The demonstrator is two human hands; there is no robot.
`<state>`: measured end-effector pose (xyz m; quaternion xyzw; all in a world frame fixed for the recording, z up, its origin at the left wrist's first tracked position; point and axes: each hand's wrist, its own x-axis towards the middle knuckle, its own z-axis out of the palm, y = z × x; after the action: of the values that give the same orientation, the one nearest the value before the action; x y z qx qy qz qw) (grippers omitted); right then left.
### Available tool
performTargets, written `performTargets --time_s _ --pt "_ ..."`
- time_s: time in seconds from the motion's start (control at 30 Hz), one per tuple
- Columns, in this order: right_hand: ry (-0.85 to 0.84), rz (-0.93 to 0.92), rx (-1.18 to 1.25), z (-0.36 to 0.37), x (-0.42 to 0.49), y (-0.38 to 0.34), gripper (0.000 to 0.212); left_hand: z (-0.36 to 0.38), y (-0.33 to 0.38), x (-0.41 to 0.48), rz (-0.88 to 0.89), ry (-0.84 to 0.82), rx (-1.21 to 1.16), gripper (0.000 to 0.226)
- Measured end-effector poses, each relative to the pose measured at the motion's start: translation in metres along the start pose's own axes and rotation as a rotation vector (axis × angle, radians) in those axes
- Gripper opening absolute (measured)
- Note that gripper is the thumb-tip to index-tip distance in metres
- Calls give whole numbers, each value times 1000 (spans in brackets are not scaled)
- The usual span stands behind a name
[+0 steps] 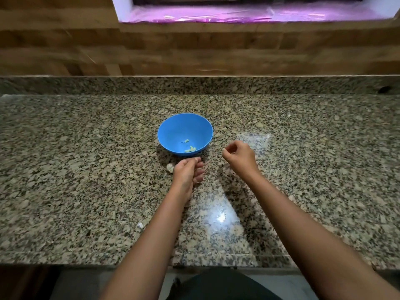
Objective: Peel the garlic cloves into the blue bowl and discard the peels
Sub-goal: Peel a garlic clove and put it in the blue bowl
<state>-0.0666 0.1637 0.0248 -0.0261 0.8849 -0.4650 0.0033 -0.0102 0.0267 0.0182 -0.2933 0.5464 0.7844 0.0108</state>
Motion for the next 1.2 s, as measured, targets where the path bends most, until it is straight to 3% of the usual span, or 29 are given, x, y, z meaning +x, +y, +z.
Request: performTargets --time_s 0.1,0.27,0.37,0.47,0.63,1.2 --pt "1 -92 114 5 6 -34 7 -8 1 0 12 3 -42 7" --pt "-115 -73 146 29 23 -63 21 -18 6 2 23 35 -30 11" --pt "-21 -21 192 29 22 -54 18 -21 6 4 26 35 -19 12" --pt "124 33 110 19 14 -27 14 -19 -1 8 12 23 12 9" --pt "-36 126 -113 26 8 13 24 -14 -9 13 -25 -10 22 7" --pt "10 31 -311 34 4 22 15 -25 -2 7 88 60 80 13"
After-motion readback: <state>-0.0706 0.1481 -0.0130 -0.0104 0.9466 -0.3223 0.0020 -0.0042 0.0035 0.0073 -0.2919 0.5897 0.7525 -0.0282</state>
